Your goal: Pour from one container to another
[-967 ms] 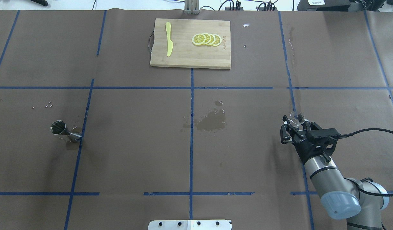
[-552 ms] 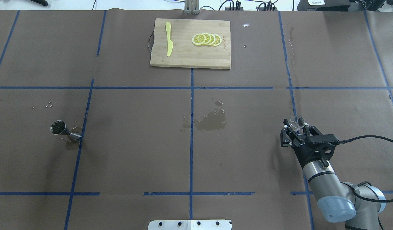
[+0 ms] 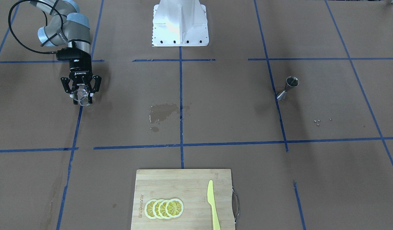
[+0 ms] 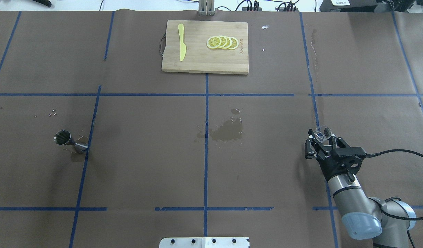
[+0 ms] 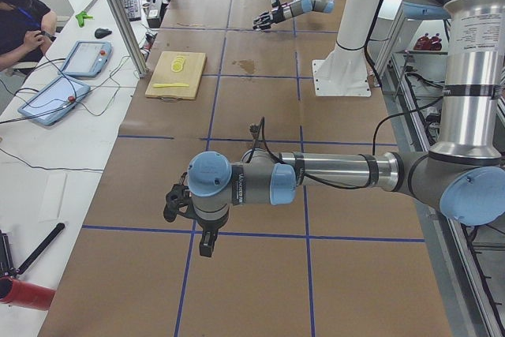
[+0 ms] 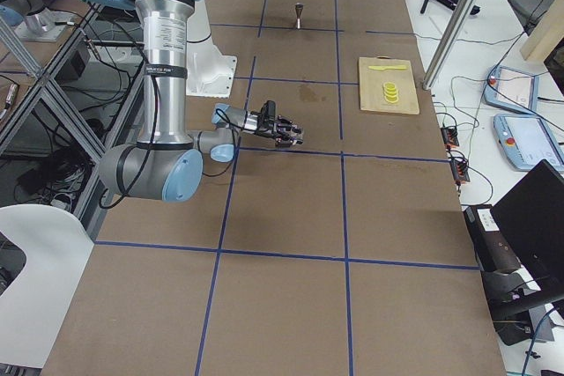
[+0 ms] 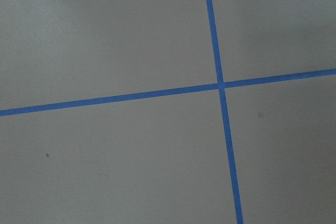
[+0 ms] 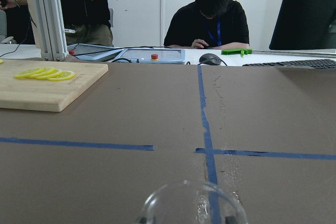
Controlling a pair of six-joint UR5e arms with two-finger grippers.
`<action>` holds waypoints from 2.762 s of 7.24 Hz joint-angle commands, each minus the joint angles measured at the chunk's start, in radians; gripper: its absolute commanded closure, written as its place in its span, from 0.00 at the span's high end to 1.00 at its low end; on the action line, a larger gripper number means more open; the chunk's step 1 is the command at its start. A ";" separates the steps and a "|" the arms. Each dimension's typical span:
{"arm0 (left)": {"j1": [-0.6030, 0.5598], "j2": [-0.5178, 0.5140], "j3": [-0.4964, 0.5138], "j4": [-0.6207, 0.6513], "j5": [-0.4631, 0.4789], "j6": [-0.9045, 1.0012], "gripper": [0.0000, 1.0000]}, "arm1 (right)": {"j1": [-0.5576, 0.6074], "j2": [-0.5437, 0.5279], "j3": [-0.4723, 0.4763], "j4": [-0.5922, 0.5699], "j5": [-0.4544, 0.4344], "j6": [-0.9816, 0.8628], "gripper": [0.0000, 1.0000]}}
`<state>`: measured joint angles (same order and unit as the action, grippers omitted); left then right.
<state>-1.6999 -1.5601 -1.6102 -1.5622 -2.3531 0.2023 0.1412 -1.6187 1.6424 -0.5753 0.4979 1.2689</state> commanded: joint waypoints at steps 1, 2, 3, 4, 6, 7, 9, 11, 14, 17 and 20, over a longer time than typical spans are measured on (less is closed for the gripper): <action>0.000 0.000 0.000 -0.001 0.000 0.000 1.00 | 0.001 -0.003 -0.013 0.000 -0.001 0.010 0.08; -0.001 0.000 0.000 -0.001 -0.002 0.000 1.00 | 0.001 -0.006 -0.015 0.000 -0.001 0.010 0.13; 0.000 0.000 0.000 -0.001 0.000 0.000 1.00 | 0.001 -0.012 -0.021 0.000 -0.001 0.029 0.20; -0.001 0.000 0.000 -0.001 0.000 0.002 1.00 | 0.001 -0.012 -0.027 0.000 -0.001 0.038 0.30; 0.000 0.000 0.000 -0.001 0.000 0.002 1.00 | 0.001 -0.010 -0.026 0.000 -0.001 0.041 0.57; 0.000 0.000 0.000 -0.001 -0.002 0.002 1.00 | 0.001 -0.006 -0.026 0.000 -0.001 0.046 0.98; -0.001 0.000 0.000 -0.001 -0.002 0.003 1.00 | 0.003 -0.003 -0.024 0.000 -0.001 0.047 1.00; 0.000 0.000 0.000 -0.001 -0.002 0.003 1.00 | 0.003 -0.001 -0.024 0.002 -0.001 0.047 1.00; 0.000 0.000 0.000 -0.001 -0.002 0.003 1.00 | 0.003 0.000 -0.024 0.000 -0.001 0.047 1.00; 0.000 0.000 0.000 -0.001 -0.002 0.003 1.00 | 0.029 -0.013 -0.015 0.003 -0.001 0.040 1.00; 0.000 0.000 -0.002 -0.001 -0.003 0.003 1.00 | 0.099 -0.020 0.034 0.003 0.056 -0.047 1.00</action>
<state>-1.6997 -1.5600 -1.6111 -1.5631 -2.3557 0.2056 0.2096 -1.6362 1.6475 -0.5722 0.5220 1.2713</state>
